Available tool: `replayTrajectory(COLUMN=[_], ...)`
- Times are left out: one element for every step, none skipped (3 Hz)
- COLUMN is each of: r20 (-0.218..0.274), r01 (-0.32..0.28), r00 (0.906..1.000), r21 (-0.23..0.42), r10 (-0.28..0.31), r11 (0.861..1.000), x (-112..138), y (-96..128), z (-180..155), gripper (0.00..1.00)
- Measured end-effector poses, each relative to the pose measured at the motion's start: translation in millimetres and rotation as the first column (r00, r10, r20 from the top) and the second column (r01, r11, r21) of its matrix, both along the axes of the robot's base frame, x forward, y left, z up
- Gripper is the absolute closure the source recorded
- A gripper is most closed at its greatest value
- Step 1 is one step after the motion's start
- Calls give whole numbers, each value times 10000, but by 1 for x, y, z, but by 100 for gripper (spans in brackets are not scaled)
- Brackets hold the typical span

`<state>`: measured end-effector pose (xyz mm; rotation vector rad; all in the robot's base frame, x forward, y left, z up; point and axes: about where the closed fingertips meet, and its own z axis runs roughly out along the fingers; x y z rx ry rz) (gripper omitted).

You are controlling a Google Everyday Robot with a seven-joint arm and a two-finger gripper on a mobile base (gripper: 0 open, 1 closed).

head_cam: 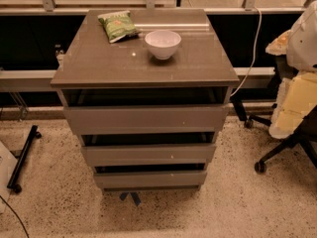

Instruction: Open top drawer

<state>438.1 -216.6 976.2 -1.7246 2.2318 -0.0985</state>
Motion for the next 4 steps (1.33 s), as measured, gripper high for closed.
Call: replayTrajectory(r20=[0,394,1072,1057], r01=[0,68,92,90], r00=[10000,9992,9942,9943], r21=[0,56,371,473], r10=[0,-70,-131,-139], r11=[10000,10000,9993,9988], x=[0,9,29,29], y=[0,4,11,14], z=[0,-8,-29,-33], gripper=[0,0,0,0])
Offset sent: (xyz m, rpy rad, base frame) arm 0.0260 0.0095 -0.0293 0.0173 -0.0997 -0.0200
